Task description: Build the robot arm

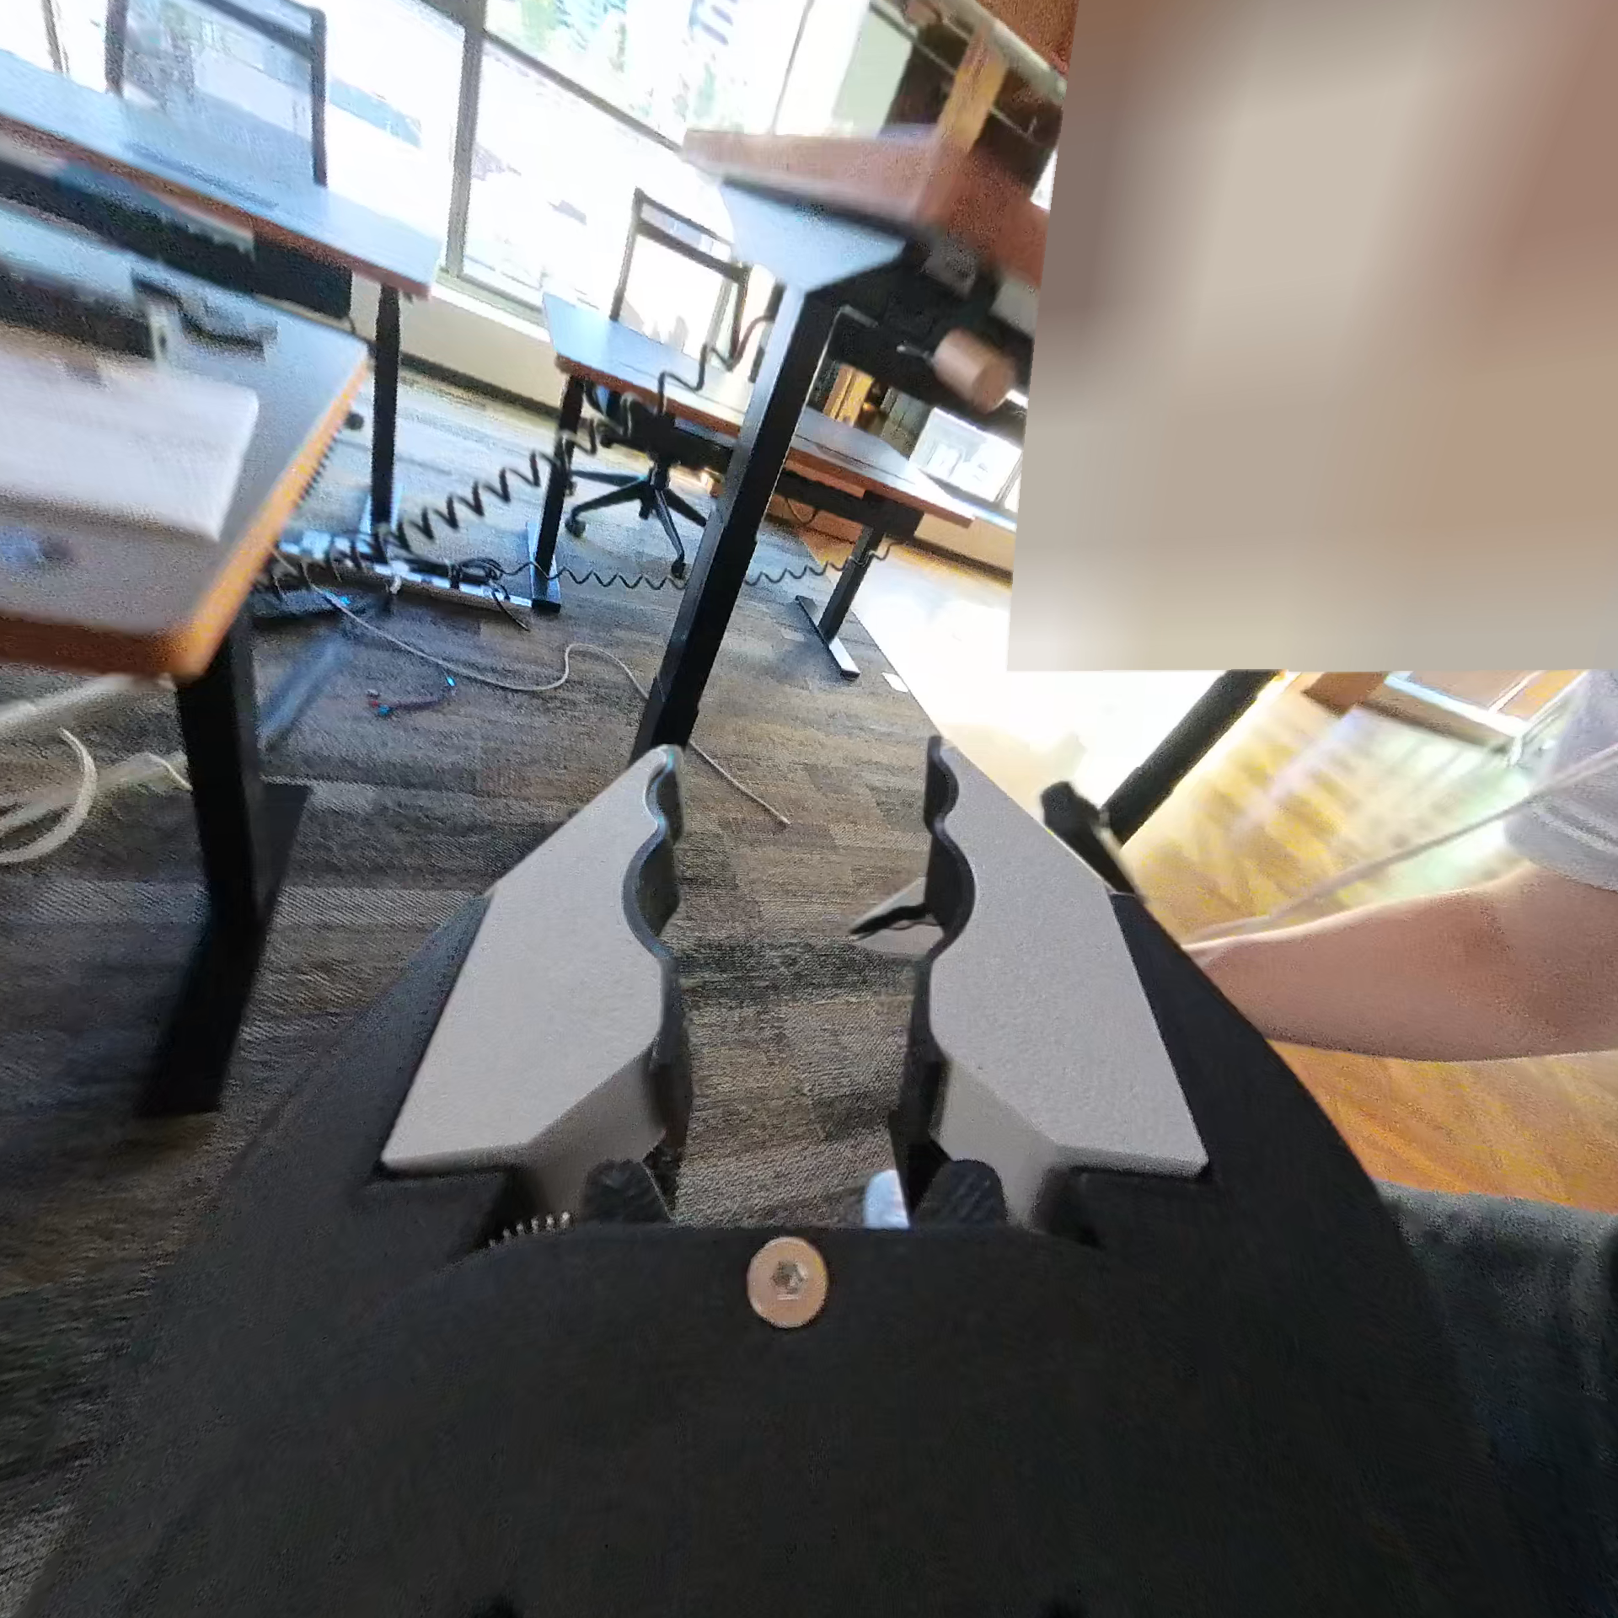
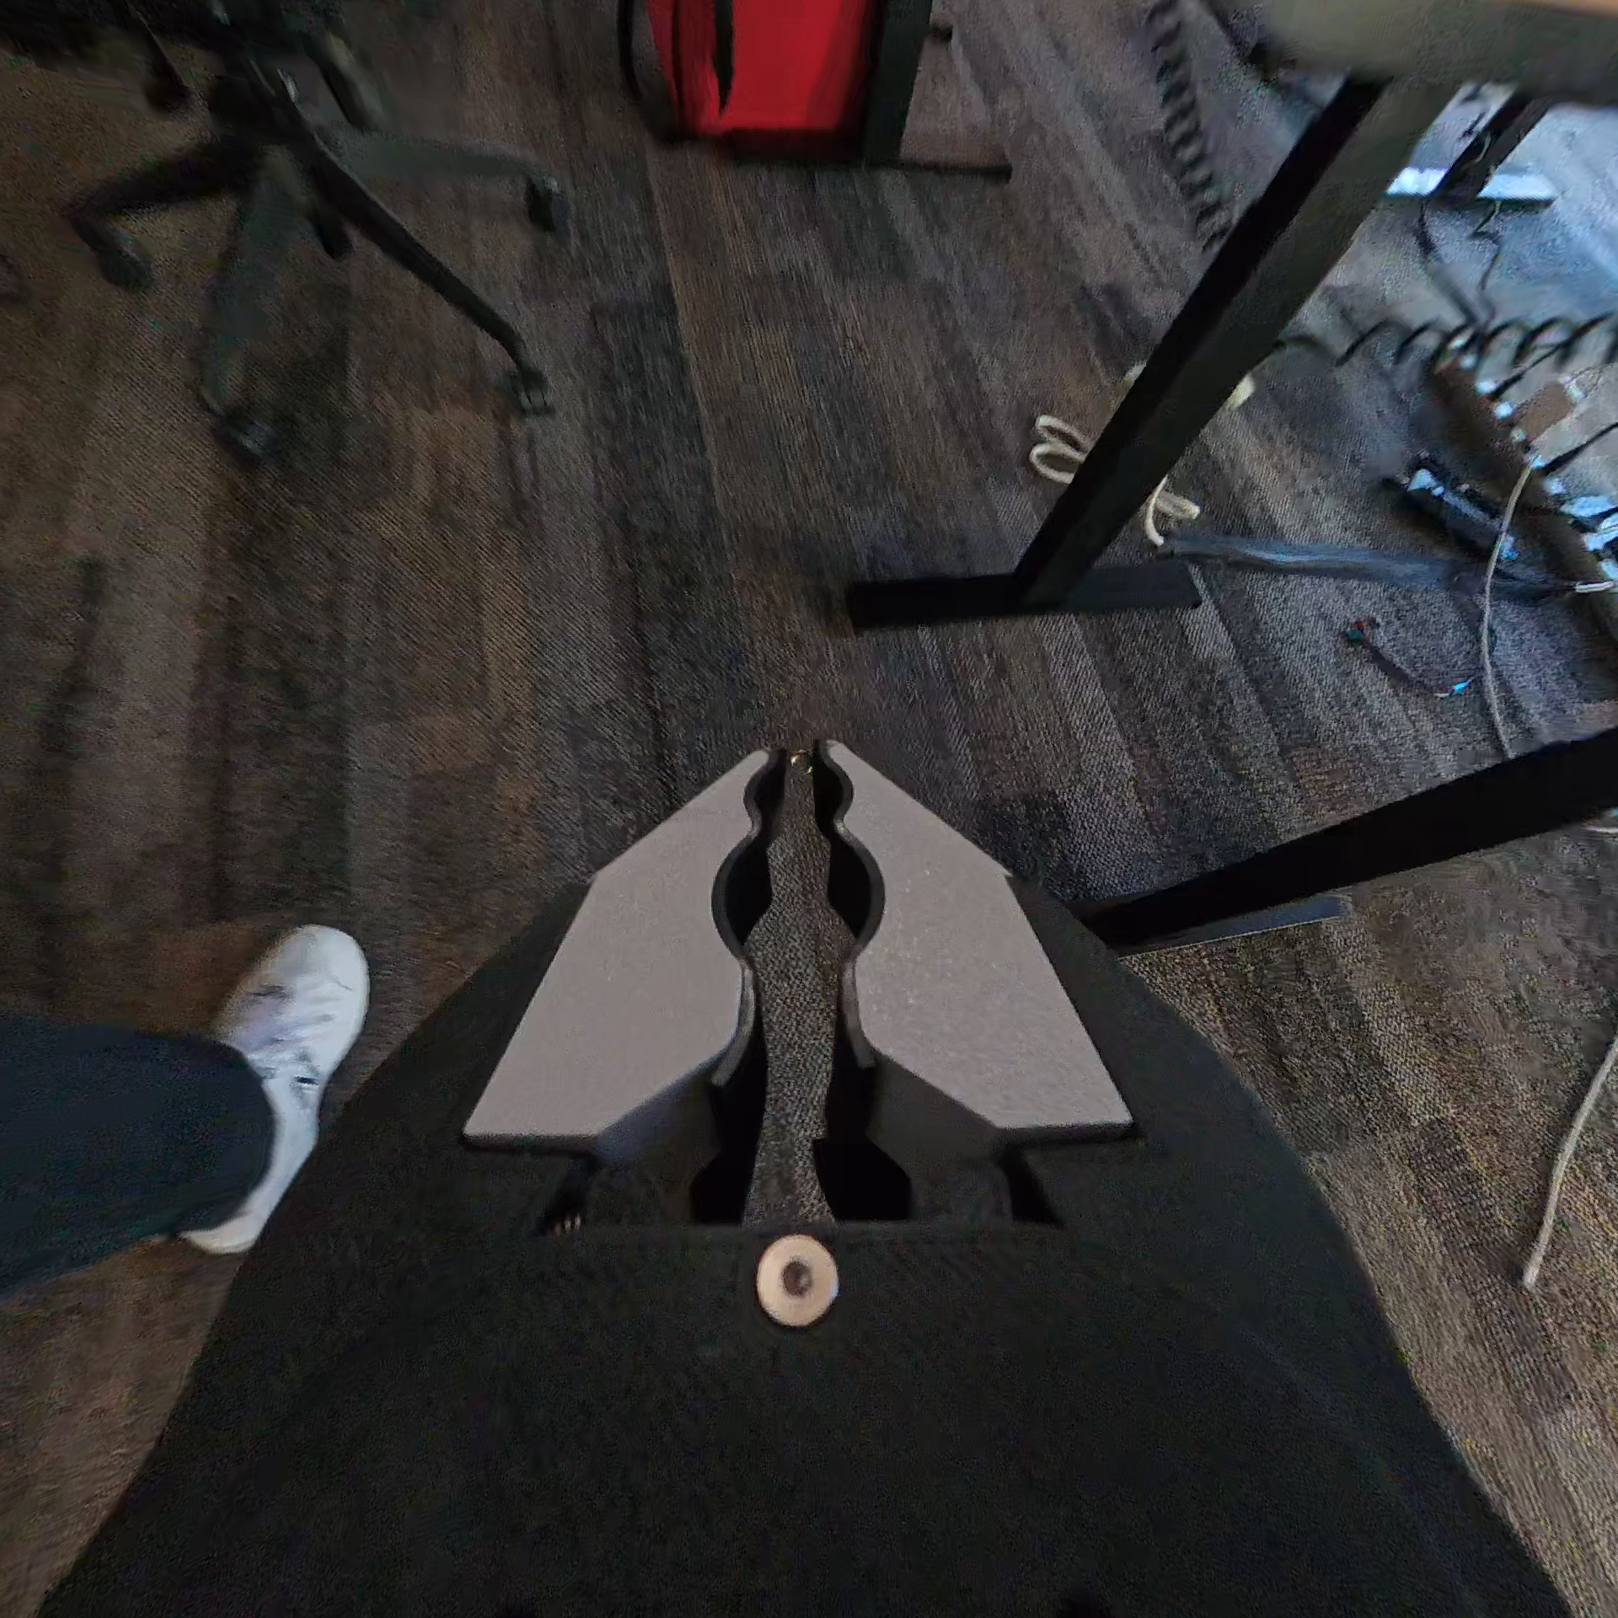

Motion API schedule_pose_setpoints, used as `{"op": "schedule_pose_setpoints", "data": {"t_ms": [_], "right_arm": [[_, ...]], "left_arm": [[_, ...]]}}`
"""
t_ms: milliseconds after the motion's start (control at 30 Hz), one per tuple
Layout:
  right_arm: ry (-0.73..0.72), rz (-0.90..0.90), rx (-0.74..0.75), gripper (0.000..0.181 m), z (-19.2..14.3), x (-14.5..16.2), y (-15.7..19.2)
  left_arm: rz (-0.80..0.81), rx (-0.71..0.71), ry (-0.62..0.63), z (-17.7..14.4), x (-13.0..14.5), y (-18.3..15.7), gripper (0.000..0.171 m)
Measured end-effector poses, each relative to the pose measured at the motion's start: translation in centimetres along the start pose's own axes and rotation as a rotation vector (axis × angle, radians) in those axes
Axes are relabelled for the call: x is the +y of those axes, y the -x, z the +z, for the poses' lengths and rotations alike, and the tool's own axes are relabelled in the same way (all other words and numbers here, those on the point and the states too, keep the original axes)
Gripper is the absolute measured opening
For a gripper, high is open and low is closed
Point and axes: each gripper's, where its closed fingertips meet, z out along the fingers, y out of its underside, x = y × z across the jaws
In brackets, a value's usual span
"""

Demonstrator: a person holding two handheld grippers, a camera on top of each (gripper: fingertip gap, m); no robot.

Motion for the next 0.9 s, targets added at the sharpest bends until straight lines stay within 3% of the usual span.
{"op": "schedule_pose_setpoints", "data": {"t_ms": [100, 233, 367, 500, 600, 700, 800, 900], "right_arm": [[-0.039, 0.001, 0.035, 0.005, -9.1, -7.2, 1.5], [-0.095, -0.032, 0.094, 0.005, -21.2, -14.0, -0.5], [-0.118, -0.163, 0.21, 0.004, -33.2, -18.1, -6.4], [0.005, -0.116, 0.259, 0.004, -41.2, -19.2, -15.0], [0.126, 0.042, 0.275, 0.005, -43.5, -18.1, -22.4], [0.14, 0.205, 0.275, 0.005, -43.2, -16.9, -28.2], [0.179, 0.314, 0.247, 0.005, -41.6, -15.1, -31.4], [0.261, 0.374, 0.178, 0.005, -39.9, -13.4, -32.2]], "left_arm": [[0.037, 0.03, 0.061, -3.3, -7.5, -4.4, 0.054], [0.08, 0.001, 0.133, -5.8, -12.6, -10.5, 0.054], [0.099, -0.051, 0.055, -4.8, -15.7, -17.3, 0.054], [0.025, 0.09, -0.061, -0.4, -17.5, -24.7, 0.052], [-0.077, 0.268, -0.038, 3.8, -18.4, -29.0, 0.053], [-0.083, 0.356, -0.034, 7.1, -19.9, -32.1, 0.054], [-0.008, 0.38, 0.017, 9.7, -20.0, -33.5, 0.054], [0.053, 0.429, 0.079, 12.0, -19.6, -33.8, 0.053]]}}
